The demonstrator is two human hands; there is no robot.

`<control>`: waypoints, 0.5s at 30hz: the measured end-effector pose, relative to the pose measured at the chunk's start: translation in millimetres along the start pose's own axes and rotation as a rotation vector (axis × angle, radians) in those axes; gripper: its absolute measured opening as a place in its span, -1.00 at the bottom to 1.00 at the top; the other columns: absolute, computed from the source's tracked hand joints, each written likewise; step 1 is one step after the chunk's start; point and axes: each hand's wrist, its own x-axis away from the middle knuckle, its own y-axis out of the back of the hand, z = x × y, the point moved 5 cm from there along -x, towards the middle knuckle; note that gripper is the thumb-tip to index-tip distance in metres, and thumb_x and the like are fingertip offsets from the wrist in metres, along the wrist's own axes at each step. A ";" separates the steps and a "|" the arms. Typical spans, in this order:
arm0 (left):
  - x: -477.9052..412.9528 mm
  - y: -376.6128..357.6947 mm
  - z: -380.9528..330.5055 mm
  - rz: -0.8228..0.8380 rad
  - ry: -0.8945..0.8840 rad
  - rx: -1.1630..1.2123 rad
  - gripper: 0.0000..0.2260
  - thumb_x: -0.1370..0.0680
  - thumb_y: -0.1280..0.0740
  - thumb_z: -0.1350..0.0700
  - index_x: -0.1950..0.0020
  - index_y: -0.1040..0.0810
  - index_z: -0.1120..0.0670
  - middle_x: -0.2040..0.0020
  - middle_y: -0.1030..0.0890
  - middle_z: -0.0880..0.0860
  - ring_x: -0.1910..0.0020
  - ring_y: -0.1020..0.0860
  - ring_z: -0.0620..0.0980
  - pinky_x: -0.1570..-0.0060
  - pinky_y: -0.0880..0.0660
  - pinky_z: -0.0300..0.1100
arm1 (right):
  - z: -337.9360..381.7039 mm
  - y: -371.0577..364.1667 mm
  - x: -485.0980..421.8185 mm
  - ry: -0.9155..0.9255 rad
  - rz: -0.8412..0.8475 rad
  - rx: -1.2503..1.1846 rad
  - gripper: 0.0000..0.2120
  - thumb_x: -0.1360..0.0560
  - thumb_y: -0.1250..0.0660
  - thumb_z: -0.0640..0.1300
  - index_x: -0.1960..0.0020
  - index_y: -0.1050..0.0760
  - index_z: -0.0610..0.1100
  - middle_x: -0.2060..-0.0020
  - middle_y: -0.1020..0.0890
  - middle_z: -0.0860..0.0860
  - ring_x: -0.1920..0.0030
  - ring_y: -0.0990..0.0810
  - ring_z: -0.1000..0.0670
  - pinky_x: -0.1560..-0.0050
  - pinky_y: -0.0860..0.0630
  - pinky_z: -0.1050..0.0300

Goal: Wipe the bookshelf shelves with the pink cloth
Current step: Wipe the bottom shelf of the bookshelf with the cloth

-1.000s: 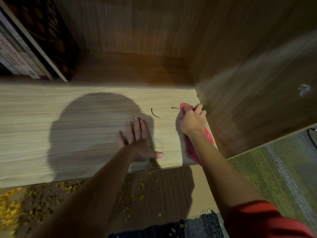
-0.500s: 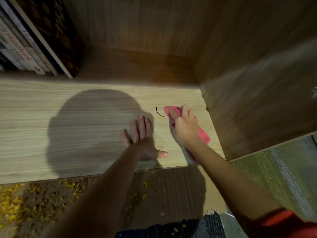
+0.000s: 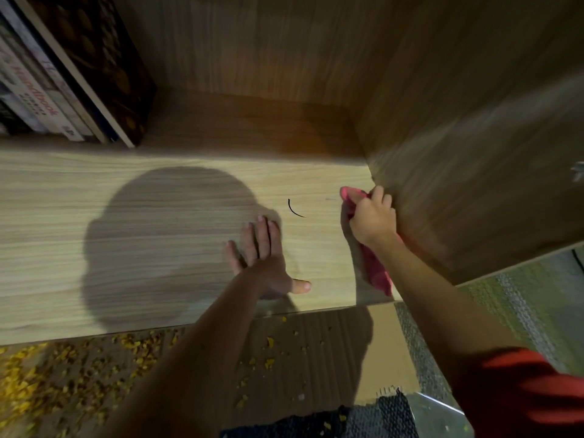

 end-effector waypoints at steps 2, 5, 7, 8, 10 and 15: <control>-1.0 1.2 0.7 -0.004 0.005 0.000 0.09 -0.42 -0.30 -0.31 -0.43 0.50 0.15 -0.39 0.57 0.11 -0.38 0.52 0.18 -0.32 0.39 0.25 | 3.2 2.5 -6.6 -0.047 0.017 0.005 -0.64 -0.56 -0.14 -0.17 -0.35 -0.34 -0.13 -0.25 -0.29 -0.19 -0.26 -0.27 -0.23 -0.26 -0.28 -0.09; -0.4 -0.3 -0.1 -0.004 0.006 -0.002 0.10 -0.42 -0.30 -0.32 -0.44 0.49 0.15 -0.39 0.57 0.11 -0.38 0.51 0.18 -0.32 0.38 0.25 | 30.4 -4.4 18.9 0.113 0.005 0.026 -0.66 -0.57 -0.10 -0.14 -0.33 -0.34 -0.15 -0.20 -0.30 -0.18 -0.22 -0.28 -0.21 -0.20 -0.30 -0.09; -1.6 0.2 0.5 -0.020 0.009 -0.004 0.09 -0.42 -0.30 -0.32 -0.44 0.48 0.15 -0.40 0.56 0.11 -0.39 0.51 0.18 -0.32 0.38 0.25 | 43.5 -6.4 36.1 0.293 -0.041 0.069 -0.64 -0.58 -0.07 -0.10 -0.37 -0.28 -0.11 -0.19 -0.31 -0.17 -0.20 -0.29 -0.20 -0.17 -0.30 -0.08; -1.4 0.5 0.5 -0.023 0.010 0.001 0.09 -0.42 -0.30 -0.31 -0.44 0.47 0.15 -0.40 0.55 0.10 -0.39 0.50 0.17 -0.33 0.38 0.25 | 42.9 -5.3 32.5 0.332 -0.053 0.104 -0.63 -0.59 -0.06 -0.08 -0.38 -0.27 -0.11 -0.19 -0.31 -0.18 -0.19 -0.30 -0.20 -0.17 -0.30 -0.08; 0.0 0.4 0.2 -0.029 0.009 0.003 0.09 -0.41 -0.31 -0.31 -0.45 0.47 0.14 -0.41 0.54 0.09 -0.40 0.50 0.16 -0.33 0.38 0.24 | 32.1 -2.5 13.0 0.279 -0.031 0.173 -0.62 -0.59 -0.05 -0.07 -0.38 -0.26 -0.12 -0.18 -0.31 -0.18 -0.19 -0.30 -0.21 -0.20 -0.28 -0.10; 1.6 0.2 0.5 -0.042 0.002 0.013 0.09 -0.42 -0.31 -0.30 -0.45 0.48 0.14 -0.40 0.56 0.10 -0.39 0.51 0.16 -0.32 0.41 0.22 | 20.0 1.9 -4.7 0.076 0.043 0.058 -0.64 -0.59 -0.08 -0.11 -0.38 -0.29 -0.11 -0.21 -0.30 -0.18 -0.25 -0.27 -0.23 -0.25 -0.26 -0.12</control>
